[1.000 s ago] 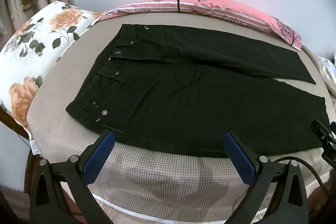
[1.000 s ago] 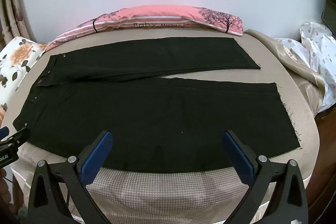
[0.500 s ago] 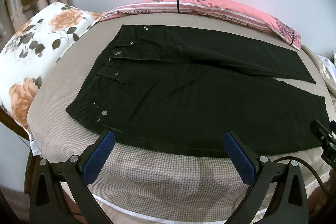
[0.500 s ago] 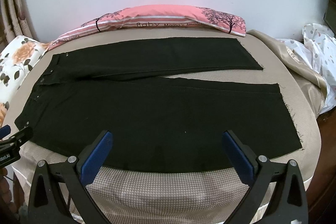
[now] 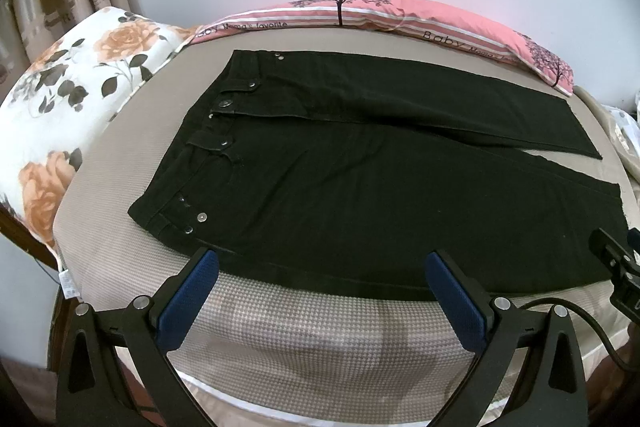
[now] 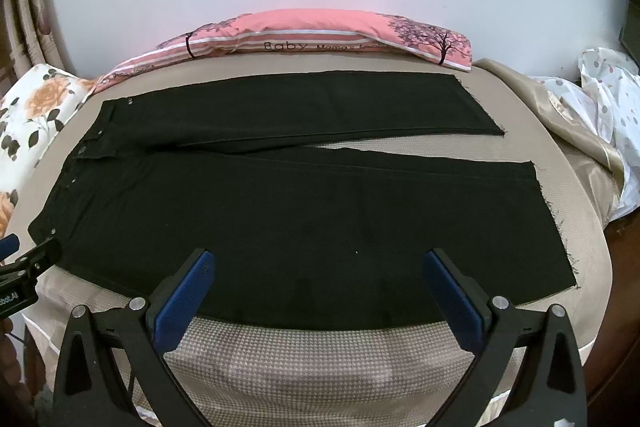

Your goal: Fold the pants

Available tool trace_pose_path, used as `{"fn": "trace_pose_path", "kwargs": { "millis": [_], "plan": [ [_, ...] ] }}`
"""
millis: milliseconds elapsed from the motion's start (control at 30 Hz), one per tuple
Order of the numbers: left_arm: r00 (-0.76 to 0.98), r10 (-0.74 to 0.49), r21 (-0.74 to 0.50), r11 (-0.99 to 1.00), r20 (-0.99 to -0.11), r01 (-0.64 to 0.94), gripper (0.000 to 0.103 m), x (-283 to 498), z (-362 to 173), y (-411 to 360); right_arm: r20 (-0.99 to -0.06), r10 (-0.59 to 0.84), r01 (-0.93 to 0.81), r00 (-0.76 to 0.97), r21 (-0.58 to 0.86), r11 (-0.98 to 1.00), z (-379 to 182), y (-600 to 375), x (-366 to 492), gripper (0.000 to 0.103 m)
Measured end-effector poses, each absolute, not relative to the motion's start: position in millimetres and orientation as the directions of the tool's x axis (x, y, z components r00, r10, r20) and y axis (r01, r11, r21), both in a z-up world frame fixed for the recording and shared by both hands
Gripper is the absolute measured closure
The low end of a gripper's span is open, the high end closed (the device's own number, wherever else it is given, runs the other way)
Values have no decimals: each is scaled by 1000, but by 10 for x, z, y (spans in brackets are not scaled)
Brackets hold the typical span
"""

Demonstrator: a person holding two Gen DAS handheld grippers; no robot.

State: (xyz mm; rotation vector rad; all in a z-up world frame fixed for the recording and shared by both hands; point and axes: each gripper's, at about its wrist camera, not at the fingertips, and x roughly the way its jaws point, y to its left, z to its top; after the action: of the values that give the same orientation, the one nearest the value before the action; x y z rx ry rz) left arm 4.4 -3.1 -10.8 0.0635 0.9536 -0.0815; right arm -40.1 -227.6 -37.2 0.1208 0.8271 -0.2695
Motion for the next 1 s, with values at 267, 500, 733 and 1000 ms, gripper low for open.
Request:
{"fn": "trace_pose_path", "kwargs": {
  "millis": [267, 500, 733, 1000],
  "plan": [
    [574, -42, 17, 995, -818, 98, 1, 44, -111, -10, -748, -187, 279, 637, -3, 960, -402, -2253, -368, 0],
    [565, -41, 14, 996, -824, 93, 1, 84, -156, 22, -759, -185, 283, 625, -1, 959, -441, -2267, -324, 0],
    [579, -42, -1, 997, -814, 71, 1, 179, -161, 106, -753, -196, 287, 628, -10, 958, -401, -2279, -224, 0],
    [594, -50, -34, 999, -803, 38, 1, 513, -62, 367, -733, -181, 262, 656, -4, 965, -191, -2301, 126, 0]
  ]
}}
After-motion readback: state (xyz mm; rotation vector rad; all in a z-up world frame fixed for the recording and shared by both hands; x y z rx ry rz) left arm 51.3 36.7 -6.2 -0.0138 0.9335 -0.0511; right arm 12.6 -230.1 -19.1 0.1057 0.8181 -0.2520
